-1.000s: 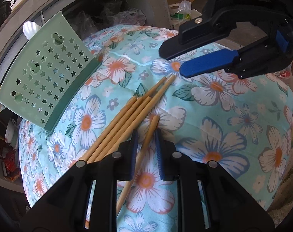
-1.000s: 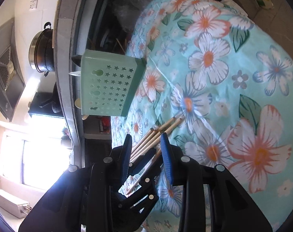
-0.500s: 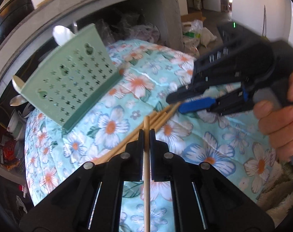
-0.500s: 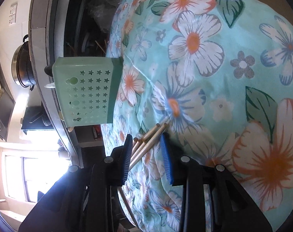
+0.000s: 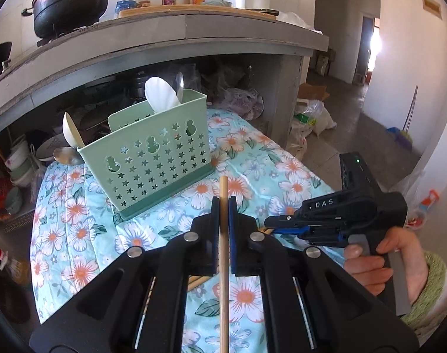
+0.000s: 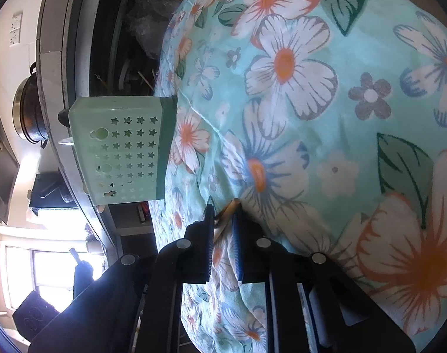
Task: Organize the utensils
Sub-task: 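Drop a chopstick into the green holder with the left tool while the right tool lifts another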
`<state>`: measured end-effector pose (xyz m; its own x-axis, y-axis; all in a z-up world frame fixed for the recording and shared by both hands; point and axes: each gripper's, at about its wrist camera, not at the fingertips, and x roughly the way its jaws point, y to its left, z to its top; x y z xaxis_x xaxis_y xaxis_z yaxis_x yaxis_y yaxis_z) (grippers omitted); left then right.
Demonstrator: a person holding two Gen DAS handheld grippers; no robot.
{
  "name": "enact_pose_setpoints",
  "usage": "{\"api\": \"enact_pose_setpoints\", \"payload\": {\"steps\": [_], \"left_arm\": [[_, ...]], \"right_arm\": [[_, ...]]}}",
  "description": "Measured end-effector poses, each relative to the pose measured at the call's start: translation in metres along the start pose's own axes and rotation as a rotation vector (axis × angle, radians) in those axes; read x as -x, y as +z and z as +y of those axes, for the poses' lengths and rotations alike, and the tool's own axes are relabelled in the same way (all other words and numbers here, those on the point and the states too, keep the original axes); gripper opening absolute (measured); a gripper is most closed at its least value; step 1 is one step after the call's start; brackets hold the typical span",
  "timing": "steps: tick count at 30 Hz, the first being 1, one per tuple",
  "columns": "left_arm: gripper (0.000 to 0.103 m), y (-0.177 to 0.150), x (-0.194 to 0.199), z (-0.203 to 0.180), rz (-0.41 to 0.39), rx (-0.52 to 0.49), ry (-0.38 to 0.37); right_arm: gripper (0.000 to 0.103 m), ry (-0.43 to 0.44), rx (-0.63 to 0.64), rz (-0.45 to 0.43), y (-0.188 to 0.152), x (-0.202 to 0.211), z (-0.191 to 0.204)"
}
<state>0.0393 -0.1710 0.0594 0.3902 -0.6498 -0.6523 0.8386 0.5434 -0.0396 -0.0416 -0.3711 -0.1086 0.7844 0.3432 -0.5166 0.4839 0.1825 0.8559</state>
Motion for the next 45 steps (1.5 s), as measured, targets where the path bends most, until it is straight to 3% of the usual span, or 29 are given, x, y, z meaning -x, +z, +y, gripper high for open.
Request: {"api": "enact_pose_setpoints", "payload": {"steps": [6, 24, 45], "left_arm": [[0.004, 0.002, -0.003, 0.008, 0.002, 0.049, -0.010], [0.004, 0.010, -0.003, 0.020, 0.006, 0.112, -0.008], [0.004, 0.010, 0.001, 0.019, 0.001, 0.119, -0.011]], "right_arm": [[0.011, 0.012, 0.021, -0.013, -0.005, 0.010, 0.003], [0.006, 0.128, 0.291, -0.168, -0.015, 0.080, 0.074], [0.006, 0.197, 0.301, -0.239, -0.013, 0.118, 0.078]]}}
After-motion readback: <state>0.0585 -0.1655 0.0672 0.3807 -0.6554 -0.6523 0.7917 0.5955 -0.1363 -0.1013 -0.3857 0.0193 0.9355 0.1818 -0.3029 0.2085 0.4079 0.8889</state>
